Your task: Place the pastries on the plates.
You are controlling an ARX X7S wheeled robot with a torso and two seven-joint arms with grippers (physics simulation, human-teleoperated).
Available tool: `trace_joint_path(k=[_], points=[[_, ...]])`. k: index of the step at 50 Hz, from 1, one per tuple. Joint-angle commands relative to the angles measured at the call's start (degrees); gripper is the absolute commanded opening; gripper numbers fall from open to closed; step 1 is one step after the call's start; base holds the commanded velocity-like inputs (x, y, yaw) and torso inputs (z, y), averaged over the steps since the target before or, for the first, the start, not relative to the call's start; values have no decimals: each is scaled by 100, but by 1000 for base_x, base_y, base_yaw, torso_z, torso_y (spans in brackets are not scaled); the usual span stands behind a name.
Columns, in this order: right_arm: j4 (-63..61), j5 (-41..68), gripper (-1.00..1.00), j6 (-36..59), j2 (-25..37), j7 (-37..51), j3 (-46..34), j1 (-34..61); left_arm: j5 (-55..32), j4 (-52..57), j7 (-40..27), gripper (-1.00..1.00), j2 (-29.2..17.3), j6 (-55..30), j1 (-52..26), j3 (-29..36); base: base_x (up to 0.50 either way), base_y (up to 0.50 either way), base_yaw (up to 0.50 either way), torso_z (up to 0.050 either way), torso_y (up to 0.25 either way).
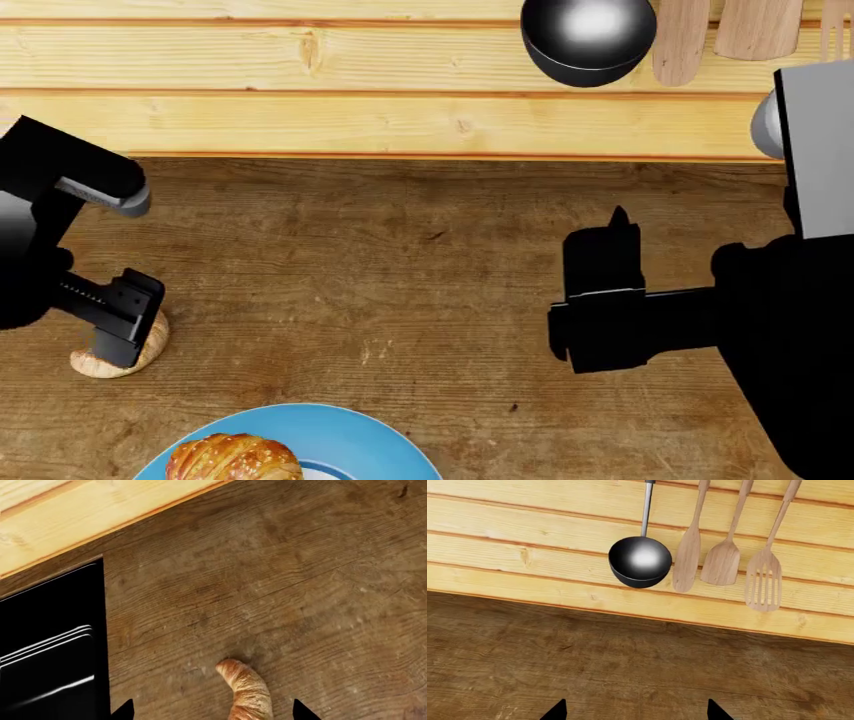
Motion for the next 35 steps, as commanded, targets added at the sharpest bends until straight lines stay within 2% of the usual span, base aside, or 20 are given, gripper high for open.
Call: trace_joint_path(k=[1,35], points=[[-2,68,100,6,-27,52,-21,27,22,-16,-2,100,69,79,156,118,0,0,0,0,0],[-229,355,100,-101,163,197,21,-9,260,-665,155,100,415,556,593,456,0,0,0,0,0]])
